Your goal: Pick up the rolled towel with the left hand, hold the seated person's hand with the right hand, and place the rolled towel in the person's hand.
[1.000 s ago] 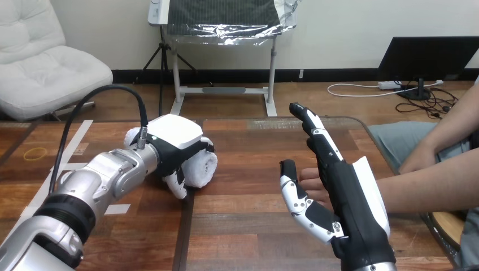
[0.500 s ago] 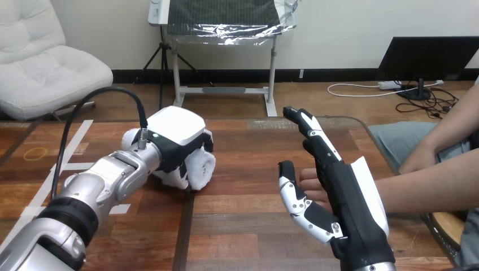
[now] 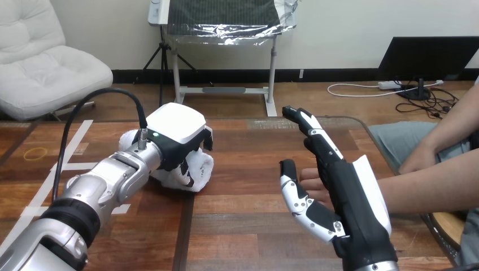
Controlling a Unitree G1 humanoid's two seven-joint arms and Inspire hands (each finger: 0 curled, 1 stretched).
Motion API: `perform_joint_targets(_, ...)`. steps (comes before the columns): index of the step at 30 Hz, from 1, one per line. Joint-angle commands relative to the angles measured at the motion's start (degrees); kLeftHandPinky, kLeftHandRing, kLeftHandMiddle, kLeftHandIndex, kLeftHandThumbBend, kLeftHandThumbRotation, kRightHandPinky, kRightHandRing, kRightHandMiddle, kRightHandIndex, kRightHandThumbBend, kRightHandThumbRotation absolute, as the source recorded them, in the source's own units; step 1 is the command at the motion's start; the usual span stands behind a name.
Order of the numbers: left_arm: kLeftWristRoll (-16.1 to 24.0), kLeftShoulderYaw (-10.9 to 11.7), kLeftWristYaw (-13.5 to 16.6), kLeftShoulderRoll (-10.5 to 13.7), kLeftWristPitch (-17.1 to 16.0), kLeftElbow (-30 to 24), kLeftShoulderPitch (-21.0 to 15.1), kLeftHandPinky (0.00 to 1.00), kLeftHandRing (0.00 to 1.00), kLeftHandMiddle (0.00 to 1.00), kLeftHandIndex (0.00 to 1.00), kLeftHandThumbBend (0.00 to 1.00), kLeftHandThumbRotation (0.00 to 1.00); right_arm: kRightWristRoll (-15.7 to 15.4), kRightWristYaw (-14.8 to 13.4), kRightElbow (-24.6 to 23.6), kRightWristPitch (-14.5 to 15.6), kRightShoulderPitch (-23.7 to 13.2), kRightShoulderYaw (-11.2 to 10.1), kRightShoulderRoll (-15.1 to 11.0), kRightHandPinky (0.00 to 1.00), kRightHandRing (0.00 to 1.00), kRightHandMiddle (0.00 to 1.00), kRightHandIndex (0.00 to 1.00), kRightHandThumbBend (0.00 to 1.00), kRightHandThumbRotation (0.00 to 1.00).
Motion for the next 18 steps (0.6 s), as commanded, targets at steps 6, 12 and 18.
perform_joint_targets(6, 1.2, -1.7, 2.1, -0.1, 2.3, 0.3, -0.7, 0.74, 0.77, 0.78, 0.79, 0.74, 0.10, 0.3, 0.3, -3.3, 0.3, -1.0, -1.0, 0.6, 0.99, 0.98, 0.98, 0.88, 0.00, 0.00)
perform_joint_targets(12, 1.7, -2.5, 2.4, -0.1, 3.5, 0.1, -0.6, 0.79, 0.81, 0.82, 0.83, 0.76, 0.15, 0.4, 0.3, -3.1, -0.2, -0.7, -1.1, 0.5, 0.99, 0.98, 0.97, 0.87, 0.00, 0.00)
perform_joint_targets(18, 2.0, -3.0, 1.7, -0.2, 4.7, 0.0, -0.7, 0.81, 0.83, 0.84, 0.85, 0.77, 0.18, 0.2, 0.6, -3.5, 0.2, -0.5, -1.0, 0.4, 0.99, 0.98, 0.97, 0.87, 0.00, 0.00)
